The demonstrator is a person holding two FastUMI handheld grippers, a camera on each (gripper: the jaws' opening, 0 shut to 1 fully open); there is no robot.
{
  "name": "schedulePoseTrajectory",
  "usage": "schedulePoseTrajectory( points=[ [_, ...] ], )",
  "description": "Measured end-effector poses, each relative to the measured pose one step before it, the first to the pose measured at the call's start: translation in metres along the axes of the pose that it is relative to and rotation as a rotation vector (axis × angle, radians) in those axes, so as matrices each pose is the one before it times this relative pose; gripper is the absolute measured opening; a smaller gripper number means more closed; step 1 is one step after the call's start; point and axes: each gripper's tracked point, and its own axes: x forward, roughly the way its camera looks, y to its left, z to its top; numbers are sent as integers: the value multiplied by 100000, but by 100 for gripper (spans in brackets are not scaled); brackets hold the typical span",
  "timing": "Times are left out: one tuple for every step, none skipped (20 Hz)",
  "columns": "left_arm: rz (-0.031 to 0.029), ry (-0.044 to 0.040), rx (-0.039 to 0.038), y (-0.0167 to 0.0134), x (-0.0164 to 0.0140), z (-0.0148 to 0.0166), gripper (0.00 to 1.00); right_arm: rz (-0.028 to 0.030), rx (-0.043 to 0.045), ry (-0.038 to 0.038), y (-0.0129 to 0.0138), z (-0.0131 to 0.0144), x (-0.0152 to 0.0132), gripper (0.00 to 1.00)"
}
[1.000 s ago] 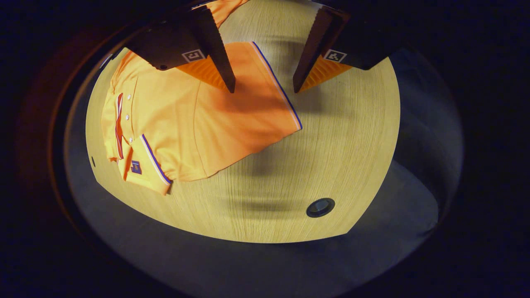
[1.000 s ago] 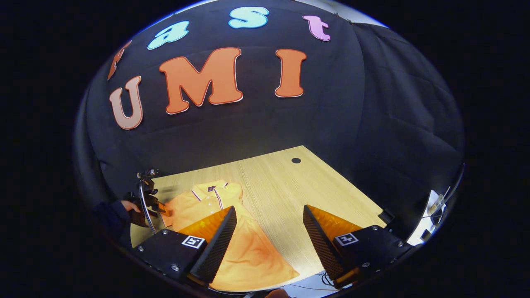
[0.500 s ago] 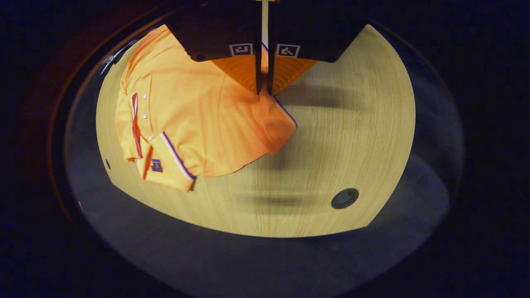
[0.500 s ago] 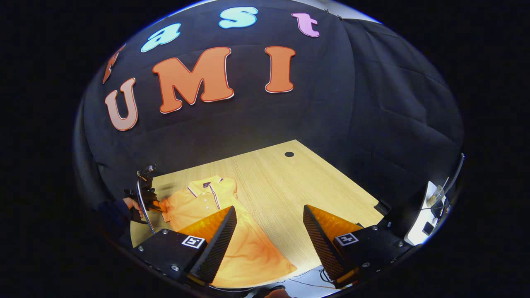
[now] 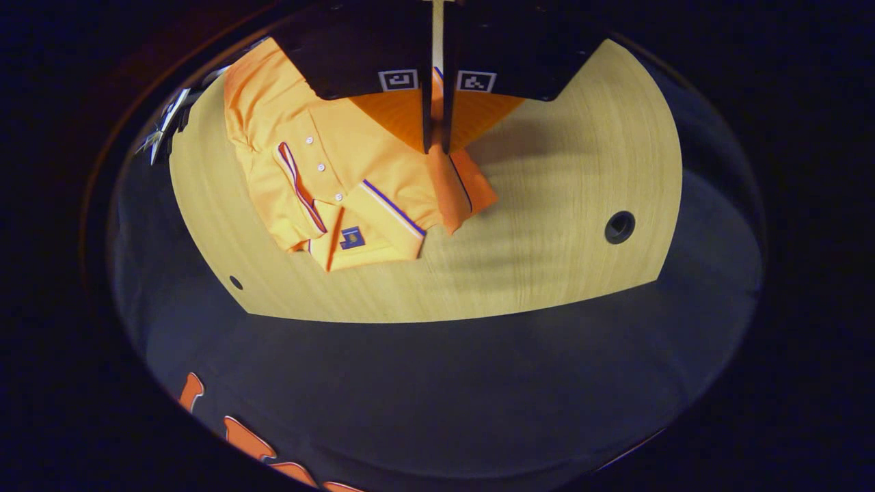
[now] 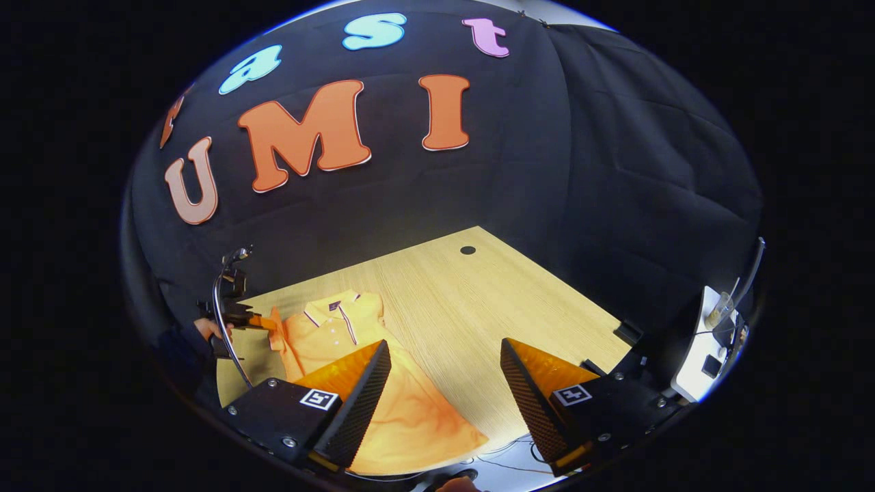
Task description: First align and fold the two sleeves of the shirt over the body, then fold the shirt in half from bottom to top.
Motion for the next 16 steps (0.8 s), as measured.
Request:
schedulePoseTrajectory(
  points=[
    [-2076, -580, 1080, -985, 237, 254, 6, -818, 111, 324, -282, -166, -43, 98],
    [-3731, -937, 357, -1201, 176, 361, 10, -568, 256, 289, -232, -100, -119, 98],
    [-3664, -1364, 174, -1206, -260, 392, 12, -981, 448, 146, -253, -144, -130, 98],
    [-5053, -1860, -765, -1425, 178, 579, 20, -468, 521, -35, -247, 11, -209, 98],
    [-4968, -1740, -591, -1352, 184, 113, 22, -777, 515, 196, -218, -113, -135, 98],
    [-3821, -1213, -466, -990, -118, 270, 45, -438, 339, 271, -118, -134, -13, 98],
    [-2436, -961, -290, -642, -244, 146, 58, -508, 135, 167, -83, -87, -54, 98],
    [-662, -683, -184, -298, -74, 246, 70, -419, 100, 49, -104, 9, 62, 98],
    [32, -780, -115, -10, -221, -29, 80, -45, -112, -370, 145, 61, 103, 98],
    [696, -1295, -189, 105, -352, 172, 91, -75, -326, -421, 117, 101, 142, 98],
    [1376, -1753, 47, 208, -574, 261, 91, 562, -512, -440, 275, 176, 224, 98],
    [1053, -1847, 381, 134, -605, 280, 95, 474, -558, -588, 172, 189, 245, 98],
    [894, -2237, 742, 85, -801, 174, 96, 925, -450, -586, 360, 203, 304, 98],
    [-114, -3244, 554, -157, -989, 340, 96, 970, -243, -1032, 388, 197, 314, 98],
    [-79, -3484, 157, -382, -1089, 343, 96, 1324, -19, -832, 420, 308, 572, 98],
    [-168, -2566, 719, -407, -1142, 204, 97, 1516, -34, -553, 357, 139, 500, 98]
  ],
)
